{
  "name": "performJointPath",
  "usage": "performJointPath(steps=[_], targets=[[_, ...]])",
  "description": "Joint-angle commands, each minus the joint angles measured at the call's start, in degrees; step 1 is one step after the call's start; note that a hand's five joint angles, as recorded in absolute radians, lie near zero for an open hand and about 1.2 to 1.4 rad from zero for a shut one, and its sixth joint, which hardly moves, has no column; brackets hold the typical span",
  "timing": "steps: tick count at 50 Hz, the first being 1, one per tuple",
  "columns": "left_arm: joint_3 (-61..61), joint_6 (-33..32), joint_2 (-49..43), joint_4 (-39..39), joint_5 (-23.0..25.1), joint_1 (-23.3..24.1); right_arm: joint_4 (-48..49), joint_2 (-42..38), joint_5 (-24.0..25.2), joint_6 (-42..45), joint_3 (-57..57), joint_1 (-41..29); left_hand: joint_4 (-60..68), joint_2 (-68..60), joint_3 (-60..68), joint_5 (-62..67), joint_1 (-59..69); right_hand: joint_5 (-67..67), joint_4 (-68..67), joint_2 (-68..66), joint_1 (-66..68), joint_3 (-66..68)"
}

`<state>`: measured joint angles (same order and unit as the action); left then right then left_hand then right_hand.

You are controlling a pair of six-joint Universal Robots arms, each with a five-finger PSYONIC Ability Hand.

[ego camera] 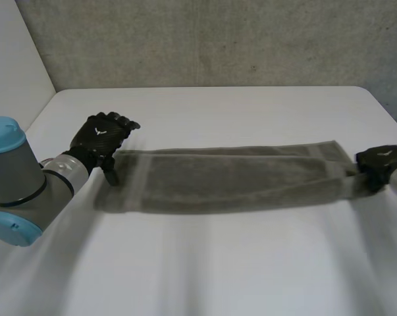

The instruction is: Fold the towel.

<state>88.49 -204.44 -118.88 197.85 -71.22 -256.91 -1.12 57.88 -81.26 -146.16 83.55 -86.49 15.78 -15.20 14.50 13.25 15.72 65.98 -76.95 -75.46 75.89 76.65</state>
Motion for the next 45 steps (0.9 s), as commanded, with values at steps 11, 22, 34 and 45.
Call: performJointPath(steps=[11, 22, 34, 45], targets=[[0.71, 0.18, 4.63, 0.08, -0.58, -0.7, 0.69, 8.04, -4.96, 7.03, -10.96, -9.83, -3.89, 3.31, -2.61, -11.36, -3.83, 4.02, -3.05, -4.54, 4.11, 3.35], [0.36, 1.5, 4.89, 0.43, -0.76, 1.41, 11.14, -2.57, 3.03, 4.75, -13.94, -42.15, -3.72, 3.14, -2.44, -11.19, -3.66, 4.02, -3.05, -4.54, 4.11, 3.35], [0.36, 1.85, 4.71, 0.52, -0.85, 4.22, 11.67, -10.78, 4.09, 2.12, -14.04, -45.61, -3.55, 2.97, -2.27, -11.02, -3.49, -65.54, 66.51, 65.01, -65.45, -66.2], [0.36, 3.34, 4.71, 0.52, -2.16, 11.68, 9.31, 7.15, 6.47, -16.52, -2.19, -32.08, -3.55, 2.97, -2.27, -11.02, -3.49, -65.98, 66.95, 65.46, -65.89, -66.65]])
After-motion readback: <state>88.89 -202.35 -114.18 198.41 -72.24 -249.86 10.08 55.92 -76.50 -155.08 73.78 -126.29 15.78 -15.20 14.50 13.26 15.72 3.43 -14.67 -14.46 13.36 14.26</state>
